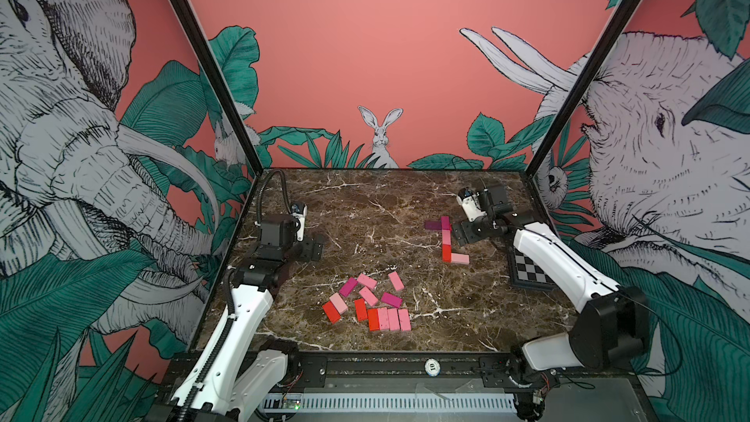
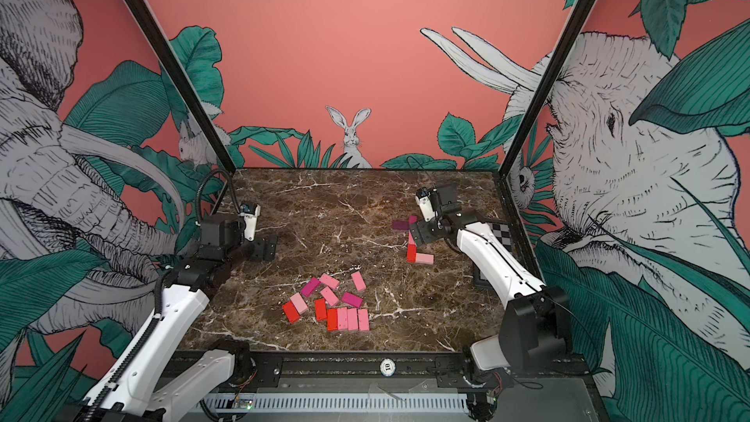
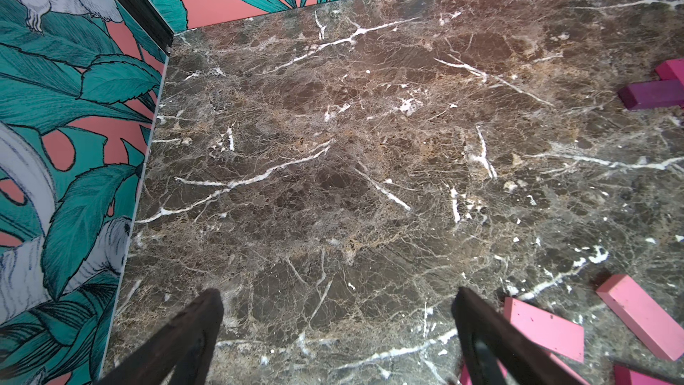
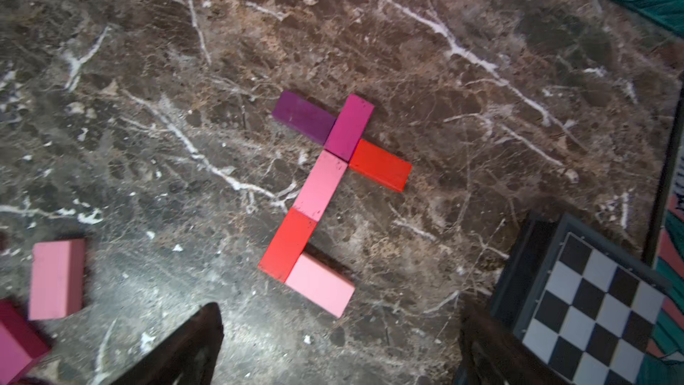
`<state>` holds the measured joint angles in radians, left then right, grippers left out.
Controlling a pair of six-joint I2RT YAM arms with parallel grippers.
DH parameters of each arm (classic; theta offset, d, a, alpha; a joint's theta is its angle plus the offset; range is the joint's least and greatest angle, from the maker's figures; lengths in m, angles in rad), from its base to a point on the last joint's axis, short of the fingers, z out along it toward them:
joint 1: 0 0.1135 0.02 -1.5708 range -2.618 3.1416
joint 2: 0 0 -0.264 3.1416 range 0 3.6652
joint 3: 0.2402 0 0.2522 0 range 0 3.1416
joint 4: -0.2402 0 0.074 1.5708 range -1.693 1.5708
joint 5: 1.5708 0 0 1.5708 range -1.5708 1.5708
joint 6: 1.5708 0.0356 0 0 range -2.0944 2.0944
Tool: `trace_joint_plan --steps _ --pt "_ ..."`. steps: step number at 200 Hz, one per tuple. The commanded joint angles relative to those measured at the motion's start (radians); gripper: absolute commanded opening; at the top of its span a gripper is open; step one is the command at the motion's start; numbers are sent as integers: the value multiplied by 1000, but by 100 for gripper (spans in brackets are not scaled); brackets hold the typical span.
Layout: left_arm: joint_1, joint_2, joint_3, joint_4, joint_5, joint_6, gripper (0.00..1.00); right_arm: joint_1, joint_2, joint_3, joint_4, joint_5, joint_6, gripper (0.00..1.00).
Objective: Assemble the letter t with building blocks
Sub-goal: Pick up the building block from the center of the board.
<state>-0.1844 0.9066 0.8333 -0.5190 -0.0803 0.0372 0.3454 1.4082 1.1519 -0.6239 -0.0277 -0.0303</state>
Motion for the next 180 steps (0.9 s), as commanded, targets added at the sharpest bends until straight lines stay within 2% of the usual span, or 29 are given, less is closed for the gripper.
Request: trace_joint_plan --steps 1,54,70,108,180 --pt "0 -3 16 -15 -19 -14 99 57 -38 -16 -54 54 104 88" --pt "0 -5 25 -24 -48 -18 99 252 -27 -52 -128 88 271 72" --pt "1 -13 23 -23 -53 -18 99 309 5 -46 -127 96 308 71" --pt "1 -32 17 -23 -60 -19 99 434 107 -10 -105 111 376 69" --pt "1 -39 21 -30 -79 -24 99 612 352 127 -57 129 502 56"
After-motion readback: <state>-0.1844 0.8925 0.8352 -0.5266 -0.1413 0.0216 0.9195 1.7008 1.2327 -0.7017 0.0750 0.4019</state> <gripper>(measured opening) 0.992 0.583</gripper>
